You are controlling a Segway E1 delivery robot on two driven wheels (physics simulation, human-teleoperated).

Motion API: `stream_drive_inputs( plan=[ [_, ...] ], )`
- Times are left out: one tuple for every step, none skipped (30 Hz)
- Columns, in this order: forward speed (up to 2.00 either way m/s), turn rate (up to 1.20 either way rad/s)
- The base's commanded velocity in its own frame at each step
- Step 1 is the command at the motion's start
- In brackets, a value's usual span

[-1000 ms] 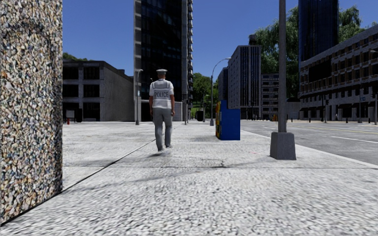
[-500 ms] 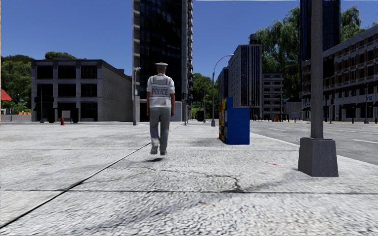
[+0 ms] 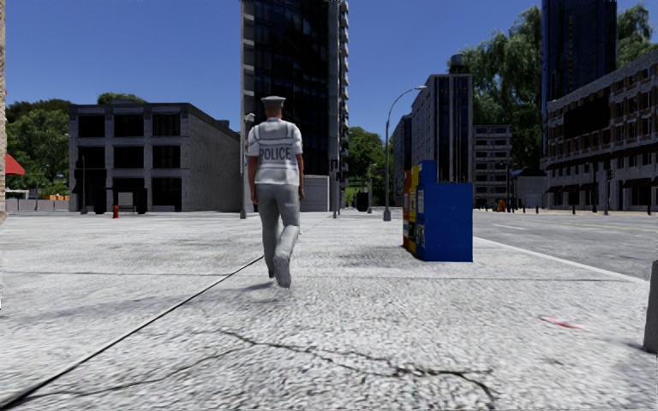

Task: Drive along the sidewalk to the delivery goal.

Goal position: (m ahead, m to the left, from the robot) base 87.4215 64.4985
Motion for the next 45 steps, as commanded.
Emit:
stream_drive_inputs(
  plan=[
    [2.0, 0.55],
    [2.0, 0.55],
    [2.0, 0.55],
    [2.0, 0.55],
    [2.0, 0.55],
    [2.0, 0.55],
    [2.0, 0.55],
    [2.0, 0.55],
    [2.0, 0.55],
    [2.0, 0.55],
    [2.0, 0.55],
    [2.0, 0.55],
    [2.0, 0.55],
    [2.0, 0.55],
    [2.0, 0.55],
    [2.0, 0.55],
    [2.0, 0.55],
    [2.0, 0.55],
    [2.0, 0.55],
    [2.0, 0.55],
    [2.0, 0.55],
    [2.0, 0.55],
    [2.0, 0.55],
    [2.0, 0.55],
    [2.0, 0.55],
    [2.0, 0.55],
    [2.0, 0.55],
    [2.0, 0.55],
    [2.0, 0.55],
    [2.0, 0.55],
    [2.0, 0.55],
    [2.0, 0.55],
    [2.0, 0.55],
    [2.0, 0.55],
    [2.0, 0.55],
    [2.0, 0.55],
    [2.0, 0.55],
    [2.0, 0.55],
    [2.0, 0.55],
    [2.0, 0.55],
    [2.0, 0.55],
    [2.0, 0.55],
    [2.0, 0.55],
    [2.0, 0.55],
    [2.0, 0.53]
  ],
)
